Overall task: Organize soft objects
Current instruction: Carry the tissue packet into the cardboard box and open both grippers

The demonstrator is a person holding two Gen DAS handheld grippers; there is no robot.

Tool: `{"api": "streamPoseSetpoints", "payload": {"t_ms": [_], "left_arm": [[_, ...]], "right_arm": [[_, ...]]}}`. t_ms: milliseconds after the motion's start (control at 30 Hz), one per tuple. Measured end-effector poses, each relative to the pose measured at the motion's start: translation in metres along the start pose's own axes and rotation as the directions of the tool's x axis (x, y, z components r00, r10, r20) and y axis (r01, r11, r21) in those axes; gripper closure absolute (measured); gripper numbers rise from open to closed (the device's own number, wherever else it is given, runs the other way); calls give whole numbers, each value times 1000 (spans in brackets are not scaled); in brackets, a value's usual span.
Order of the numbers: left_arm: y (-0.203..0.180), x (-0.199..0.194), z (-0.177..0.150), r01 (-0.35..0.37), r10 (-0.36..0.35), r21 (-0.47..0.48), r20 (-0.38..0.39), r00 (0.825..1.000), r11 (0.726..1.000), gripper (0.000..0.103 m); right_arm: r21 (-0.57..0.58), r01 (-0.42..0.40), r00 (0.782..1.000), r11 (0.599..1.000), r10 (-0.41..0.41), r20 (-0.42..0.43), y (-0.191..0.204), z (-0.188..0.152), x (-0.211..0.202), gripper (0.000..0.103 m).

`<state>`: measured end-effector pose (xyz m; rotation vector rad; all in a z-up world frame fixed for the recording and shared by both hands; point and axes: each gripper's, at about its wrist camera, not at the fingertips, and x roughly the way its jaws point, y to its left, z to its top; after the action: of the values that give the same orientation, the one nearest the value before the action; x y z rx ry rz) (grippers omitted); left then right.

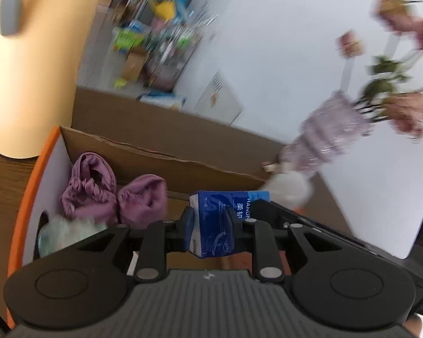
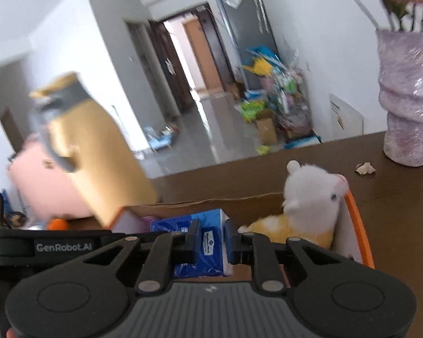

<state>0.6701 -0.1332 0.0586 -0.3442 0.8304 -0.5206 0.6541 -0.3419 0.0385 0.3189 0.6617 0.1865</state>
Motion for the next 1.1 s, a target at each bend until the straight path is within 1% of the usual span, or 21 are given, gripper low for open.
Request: {"api": "streamPoseSetpoints", "payload": {"t_ms": [33,100,133,200,267,333,400,467,567,700,767,800,833,867,900,933,967,1000,1033,1067,1100], "left_arm": [[7,15,8,-9,9,-22,-27,1000,1000,80],[15,41,18,-70,69,-29,-60,996,997,85],[15,51,19,-96,95,-11,-71,993,995,87],[17,69,18,-169,170,22,-103,980,985,89],[19,79,18,-188,192,41,-112,975,981,89],[20,82,16,-189,194,48,-111,975,981,89],[17,85,12,-196,203,77,-107,973,978,88],[12,81,9,-196,204,89,-94,974,977,88],[1,61,9,-195,204,125,-64,977,973,88],[-17,11,15,-222,223,158,13,975,962,88],[-28,-18,15,-253,247,185,57,967,950,86],[-33,-33,14,-267,256,197,78,963,943,83],[-38,-48,14,-279,264,205,97,960,938,77],[-42,-64,13,-289,269,209,116,956,934,75],[-46,-81,11,-299,274,214,140,952,930,65],[-50,-100,7,-316,284,223,166,944,922,49],[-53,-115,4,-333,293,230,190,937,915,40],[-58,-130,0,-349,301,234,218,928,907,27],[-62,-147,-5,-364,305,234,251,919,902,23],[-66,-161,-10,-372,303,231,285,909,899,21],[-69,-174,-14,-375,295,230,316,902,898,17]], "right_arm": [[-4,5,1000,1000,-5,-26,-2,1,13,86],[-21,37,996,999,-38,-79,-3,3,41,88],[-44,54,993,998,-58,-101,-1,3,51,89],[-93,80,989,992,-91,-118,4,1,64,89],[-114,101,984,988,-116,-136,7,1,71,89],[-98,108,978,989,-124,-166,3,3,78,89],[-81,111,976,991,-124,-181,0,4,81,88],[-100,119,975,988,-136,-175,3,3,74,87],[-114,107,982,988,-122,-143,10,8,48,86],[-145,103,990,984,-115,-77,24,23,-8,86],[-170,118,991,978,-128,-46,28,28,-39,86],[-184,130,990,974,-137,-25,32,30,-58,86],[-192,141,989,971,-145,-9,33,31,-73,86],[-198,152,988,968,-152,12,34,31,-90,81],[-202,160,987,966,-156,33,35,30,-107,74],[-208,172,985,963,-163,57,36,29,-124,69],[-217,189,981,958,-174,86,37,26,-140,57],[-228,207,975,951,-183,125,39,21,-157,45],[-239,223,969,945,-190,156,41,17,-170,41],[-251,243,962,937,-200,183,45,11,-184,38],[-264,254,957,930,-203,206,48,6,-195,37]]}}
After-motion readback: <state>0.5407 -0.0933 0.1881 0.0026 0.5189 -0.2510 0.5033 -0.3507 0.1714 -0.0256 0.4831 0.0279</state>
